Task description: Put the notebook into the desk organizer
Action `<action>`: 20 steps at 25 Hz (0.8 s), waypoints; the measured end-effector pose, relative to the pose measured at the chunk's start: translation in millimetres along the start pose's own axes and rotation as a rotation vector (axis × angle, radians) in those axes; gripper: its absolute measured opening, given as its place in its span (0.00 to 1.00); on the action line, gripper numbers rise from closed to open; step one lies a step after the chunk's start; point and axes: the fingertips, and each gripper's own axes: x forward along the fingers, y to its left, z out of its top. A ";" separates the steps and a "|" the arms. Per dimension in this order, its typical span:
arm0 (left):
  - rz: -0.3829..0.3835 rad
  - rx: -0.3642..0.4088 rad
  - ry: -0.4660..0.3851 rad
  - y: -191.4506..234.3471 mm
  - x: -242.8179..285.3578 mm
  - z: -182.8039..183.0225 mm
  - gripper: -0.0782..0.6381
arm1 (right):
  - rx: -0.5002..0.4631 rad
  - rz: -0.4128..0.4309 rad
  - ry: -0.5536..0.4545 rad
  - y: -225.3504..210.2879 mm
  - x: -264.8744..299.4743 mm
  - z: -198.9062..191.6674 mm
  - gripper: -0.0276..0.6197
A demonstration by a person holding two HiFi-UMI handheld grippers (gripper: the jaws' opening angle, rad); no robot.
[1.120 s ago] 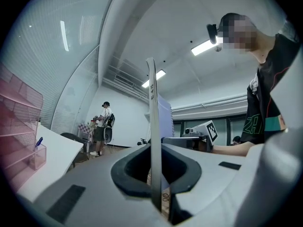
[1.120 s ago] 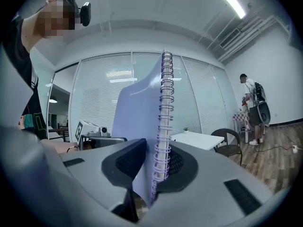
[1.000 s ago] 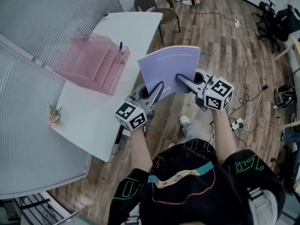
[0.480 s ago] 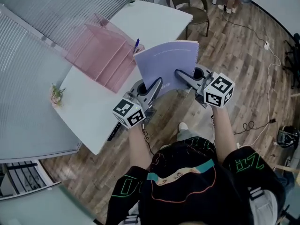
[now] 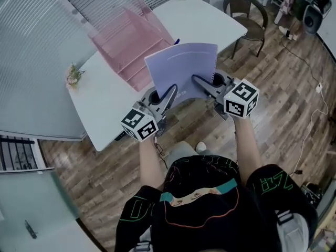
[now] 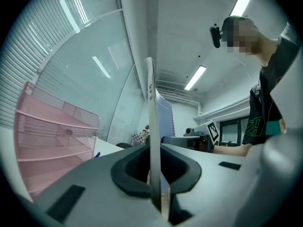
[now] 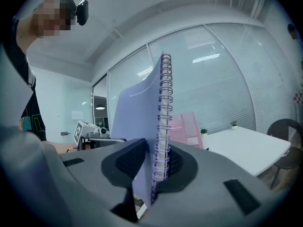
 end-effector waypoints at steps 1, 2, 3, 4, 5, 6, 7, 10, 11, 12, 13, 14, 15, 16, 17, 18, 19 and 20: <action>0.031 -0.001 -0.007 6.1 -9.4 2.9 0.14 | 0.008 0.027 0.005 5.0 11.1 0.3 0.15; 0.061 0.001 -0.016 11.8 -18.0 6.6 0.14 | 0.013 0.052 0.011 9.6 21.8 1.7 0.15; 0.088 0.005 -0.024 16.8 -25.4 10.4 0.14 | 0.016 0.076 0.016 13.7 31.6 3.7 0.15; 0.113 0.010 -0.029 21.5 -32.3 14.2 0.14 | 0.015 0.101 0.019 17.5 40.8 5.8 0.15; 0.135 0.014 -0.032 26.4 -38.8 17.7 0.14 | 0.014 0.126 0.020 21.0 49.9 7.7 0.15; 0.156 0.015 -0.035 32.0 -44.8 21.1 0.14 | 0.012 0.148 0.021 23.8 58.7 9.5 0.15; 0.176 0.014 -0.038 38.2 -49.9 24.5 0.14 | 0.014 0.164 0.021 25.8 67.3 11.2 0.15; 0.237 0.010 -0.044 57.7 -63.4 37.5 0.15 | 0.033 0.184 0.026 29.4 94.9 18.2 0.15; 0.258 0.010 -0.046 64.2 -68.0 42.9 0.15 | 0.036 0.192 0.029 31.0 104.6 21.6 0.15; 0.276 0.009 -0.050 70.0 -71.8 48.8 0.15 | 0.036 0.202 0.032 32.4 113.3 25.9 0.15; 0.289 0.009 -0.055 75.1 -74.5 55.4 0.15 | 0.036 0.213 0.032 33.2 120.8 31.3 0.15; 0.296 0.011 -0.061 79.5 -75.9 62.8 0.15 | 0.034 0.222 0.031 33.3 127.3 37.6 0.15; 0.299 0.014 -0.068 83.5 -76.5 70.2 0.15 | 0.030 0.231 0.028 32.8 133.1 44.3 0.15; 0.300 0.018 -0.078 87.3 -77.0 76.6 0.15 | 0.022 0.240 0.026 32.2 138.6 50.3 0.15; 0.301 0.022 -0.088 91.3 -77.9 81.3 0.15 | 0.011 0.247 0.026 31.7 144.1 55.0 0.15; 0.305 0.025 -0.097 95.8 -79.3 84.6 0.15 | -0.001 0.254 0.028 31.4 149.9 58.3 0.15; 0.310 0.027 -0.104 100.7 -81.0 87.5 0.15 | -0.011 0.258 0.032 31.2 156.0 60.9 0.15; 0.318 0.030 -0.110 106.0 -82.5 90.9 0.15 | -0.018 0.261 0.034 30.9 162.4 63.8 0.15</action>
